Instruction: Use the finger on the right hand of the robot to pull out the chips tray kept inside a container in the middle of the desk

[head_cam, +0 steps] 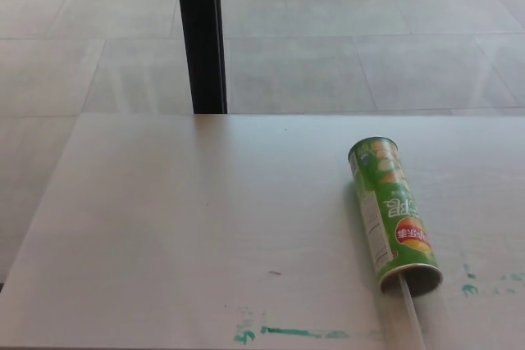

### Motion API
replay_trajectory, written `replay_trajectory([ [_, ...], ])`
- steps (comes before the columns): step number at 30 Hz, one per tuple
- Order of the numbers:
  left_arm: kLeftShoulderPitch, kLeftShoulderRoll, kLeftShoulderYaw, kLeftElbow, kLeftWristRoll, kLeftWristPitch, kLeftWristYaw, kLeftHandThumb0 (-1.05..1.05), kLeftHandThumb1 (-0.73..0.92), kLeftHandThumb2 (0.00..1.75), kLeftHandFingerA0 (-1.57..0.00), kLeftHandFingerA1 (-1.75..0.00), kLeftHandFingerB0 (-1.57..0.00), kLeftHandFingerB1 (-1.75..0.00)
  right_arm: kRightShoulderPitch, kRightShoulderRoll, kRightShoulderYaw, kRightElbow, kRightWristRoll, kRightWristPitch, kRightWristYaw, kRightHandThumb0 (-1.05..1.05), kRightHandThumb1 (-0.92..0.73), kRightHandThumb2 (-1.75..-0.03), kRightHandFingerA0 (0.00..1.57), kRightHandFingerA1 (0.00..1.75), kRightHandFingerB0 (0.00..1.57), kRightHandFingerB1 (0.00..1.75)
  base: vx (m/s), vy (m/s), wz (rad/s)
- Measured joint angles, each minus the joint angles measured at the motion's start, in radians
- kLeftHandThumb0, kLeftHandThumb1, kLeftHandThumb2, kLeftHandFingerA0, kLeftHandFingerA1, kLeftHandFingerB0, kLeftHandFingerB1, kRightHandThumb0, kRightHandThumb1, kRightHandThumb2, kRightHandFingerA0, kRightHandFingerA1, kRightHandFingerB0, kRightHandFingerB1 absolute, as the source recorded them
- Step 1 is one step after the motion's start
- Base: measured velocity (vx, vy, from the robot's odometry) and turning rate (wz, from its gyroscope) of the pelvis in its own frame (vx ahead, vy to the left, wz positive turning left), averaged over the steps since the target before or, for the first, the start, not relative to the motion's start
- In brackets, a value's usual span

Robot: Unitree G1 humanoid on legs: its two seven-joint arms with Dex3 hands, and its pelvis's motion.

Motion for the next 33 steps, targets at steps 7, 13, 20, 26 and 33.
replay_trajectory([
  [7, -0.001, -0.002, -0.001, 0.006, 0.000, 0.000, 0.002, -0.68, 0.56, 0.97, -0.43, -0.72, -0.32, -0.56, -0.017, 0.040, 0.020, 0.191, -0.006, -0.024, -0.095, -0.28, -0.51, -0.57, 0.77, 1.35, 0.54, 0.64, 0.00, 0.000, 0.00],
  [13, -0.001, -0.004, -0.001, 0.010, 0.000, 0.000, 0.003, -0.67, 0.71, 0.62, -0.37, -0.71, -0.39, -0.51, -0.034, 0.072, 0.054, 0.319, -0.015, -0.048, -0.176, -0.30, -0.52, -0.56, 0.77, 1.22, 0.60, 0.61, 0.00, 0.000, 0.00],
  [20, 0.022, -0.004, 0.002, 0.020, -0.001, 0.000, 0.006, -0.70, 0.72, 0.62, -0.37, -0.74, -0.39, -0.58, -0.052, 0.118, 0.138, 0.501, -0.012, -0.075, -0.265, -0.26, -0.55, -0.56, 0.81, 0.97, 0.54, 0.60, 0.00, 0.000, 0.00],
  [26, 0.018, -0.004, -0.003, 0.070, 0.003, -0.007, 0.021, -0.72, 0.72, 0.62, -0.35, -0.76, -0.40, -0.63, -0.055, 0.122, 0.193, 0.580, 0.013, -0.095, -0.286, -0.21, -0.57, -0.56, 0.76, 0.80, 0.52, 0.61, 0.00, 0.000, 0.00],
  [33, 0.015, -0.004, -0.008, 0.096, 0.004, -0.008, 0.029, -0.72, 0.70, 0.61, -0.36, -0.73, -0.44, -0.66, -0.067, 0.122, 0.198, 0.607, 0.089, -0.103, -0.256, -0.20, -0.57, -0.60, 0.77, 0.87, 0.51, 0.64, 0.00, 0.000, 0.00],
])
